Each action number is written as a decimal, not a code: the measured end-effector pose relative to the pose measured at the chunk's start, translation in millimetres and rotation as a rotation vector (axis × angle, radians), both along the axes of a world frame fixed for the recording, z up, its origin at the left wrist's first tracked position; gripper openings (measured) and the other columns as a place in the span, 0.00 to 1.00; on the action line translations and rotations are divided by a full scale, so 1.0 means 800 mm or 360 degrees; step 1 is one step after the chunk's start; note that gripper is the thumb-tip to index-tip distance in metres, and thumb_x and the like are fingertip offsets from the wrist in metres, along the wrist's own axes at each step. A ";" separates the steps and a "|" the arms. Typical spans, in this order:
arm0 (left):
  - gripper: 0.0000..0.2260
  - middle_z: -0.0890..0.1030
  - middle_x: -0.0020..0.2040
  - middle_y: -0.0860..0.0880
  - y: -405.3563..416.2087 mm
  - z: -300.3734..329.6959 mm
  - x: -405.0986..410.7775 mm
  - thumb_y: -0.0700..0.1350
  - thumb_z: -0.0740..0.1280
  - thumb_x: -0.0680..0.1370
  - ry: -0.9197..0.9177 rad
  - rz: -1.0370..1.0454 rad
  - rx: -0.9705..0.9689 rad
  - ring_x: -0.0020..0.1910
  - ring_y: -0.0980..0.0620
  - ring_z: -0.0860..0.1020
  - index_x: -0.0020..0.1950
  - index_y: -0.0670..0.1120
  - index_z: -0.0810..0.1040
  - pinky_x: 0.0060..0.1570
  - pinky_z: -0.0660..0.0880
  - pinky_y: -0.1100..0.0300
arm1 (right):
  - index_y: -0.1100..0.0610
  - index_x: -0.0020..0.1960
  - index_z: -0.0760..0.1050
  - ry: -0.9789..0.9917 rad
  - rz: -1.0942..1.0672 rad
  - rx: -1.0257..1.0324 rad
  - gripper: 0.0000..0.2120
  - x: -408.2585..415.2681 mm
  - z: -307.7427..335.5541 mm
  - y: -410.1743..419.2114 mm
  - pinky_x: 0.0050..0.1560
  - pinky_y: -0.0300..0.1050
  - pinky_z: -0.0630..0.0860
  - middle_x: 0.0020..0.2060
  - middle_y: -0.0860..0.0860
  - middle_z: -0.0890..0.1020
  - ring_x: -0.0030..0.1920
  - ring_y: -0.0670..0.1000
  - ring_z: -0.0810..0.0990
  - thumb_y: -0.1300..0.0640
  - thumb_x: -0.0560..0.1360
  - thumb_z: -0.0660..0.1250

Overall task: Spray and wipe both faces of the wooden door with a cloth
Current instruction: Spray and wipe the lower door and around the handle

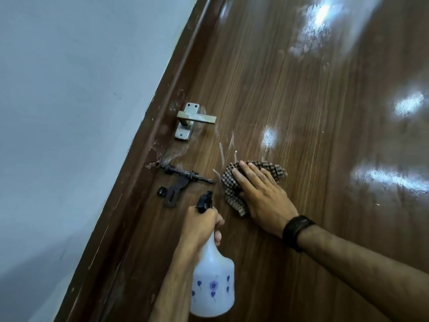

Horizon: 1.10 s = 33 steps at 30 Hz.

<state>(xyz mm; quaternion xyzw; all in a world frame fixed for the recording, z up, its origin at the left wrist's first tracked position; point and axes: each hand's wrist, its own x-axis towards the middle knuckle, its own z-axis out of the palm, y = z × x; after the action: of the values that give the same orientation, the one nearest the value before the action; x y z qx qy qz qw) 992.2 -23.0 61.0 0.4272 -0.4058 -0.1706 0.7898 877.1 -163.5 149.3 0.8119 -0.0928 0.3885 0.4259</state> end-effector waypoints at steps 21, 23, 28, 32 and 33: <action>0.07 0.74 0.33 0.45 -0.006 -0.007 0.016 0.31 0.64 0.75 -0.0151 -0.0122 -0.0053 0.23 0.53 0.72 0.45 0.42 0.76 0.25 0.71 0.60 | 0.51 0.80 0.54 0.0156 -0.0070 -0.0110 0.26 0.034 0.033 0.010 0.79 0.52 0.49 0.80 0.49 0.55 0.80 0.50 0.50 0.46 0.84 0.49; 0.08 0.73 0.35 0.45 -0.002 -0.005 0.010 0.31 0.64 0.75 -0.0164 -0.0143 -0.0054 0.23 0.53 0.72 0.45 0.43 0.75 0.25 0.71 0.60 | 0.51 0.80 0.54 0.0098 -0.0123 -0.0109 0.26 0.029 0.022 0.009 0.78 0.54 0.55 0.80 0.50 0.55 0.80 0.51 0.51 0.47 0.84 0.49; 0.07 0.74 0.34 0.46 0.007 0.005 -0.005 0.31 0.64 0.75 -0.0234 -0.0123 -0.0086 0.24 0.52 0.72 0.44 0.43 0.75 0.26 0.71 0.60 | 0.50 0.80 0.56 0.0153 -0.0207 -0.0197 0.25 0.032 0.075 0.019 0.76 0.56 0.59 0.79 0.52 0.60 0.78 0.54 0.57 0.49 0.84 0.50; 0.09 0.73 0.28 0.47 0.003 0.018 -0.018 0.31 0.64 0.76 -0.0190 -0.0077 -0.0155 0.23 0.52 0.72 0.40 0.43 0.74 0.26 0.72 0.60 | 0.48 0.81 0.50 0.0120 -0.0221 -0.0087 0.26 0.051 0.109 0.033 0.79 0.55 0.50 0.80 0.51 0.54 0.79 0.53 0.51 0.52 0.84 0.53; 0.09 0.73 0.27 0.48 0.002 0.019 -0.021 0.31 0.64 0.76 -0.0163 -0.0083 -0.0161 0.23 0.51 0.72 0.39 0.43 0.73 0.26 0.72 0.59 | 0.47 0.81 0.49 0.0130 -0.0218 -0.0089 0.27 0.048 0.104 0.031 0.79 0.53 0.48 0.80 0.51 0.53 0.80 0.53 0.50 0.52 0.84 0.53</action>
<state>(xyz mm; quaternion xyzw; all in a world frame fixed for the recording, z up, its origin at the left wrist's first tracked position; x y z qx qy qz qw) 975.1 -21.7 76.1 0.3842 -0.4648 -0.1483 0.7838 915.2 -138.4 232.6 0.8066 -0.1198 0.3273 0.4774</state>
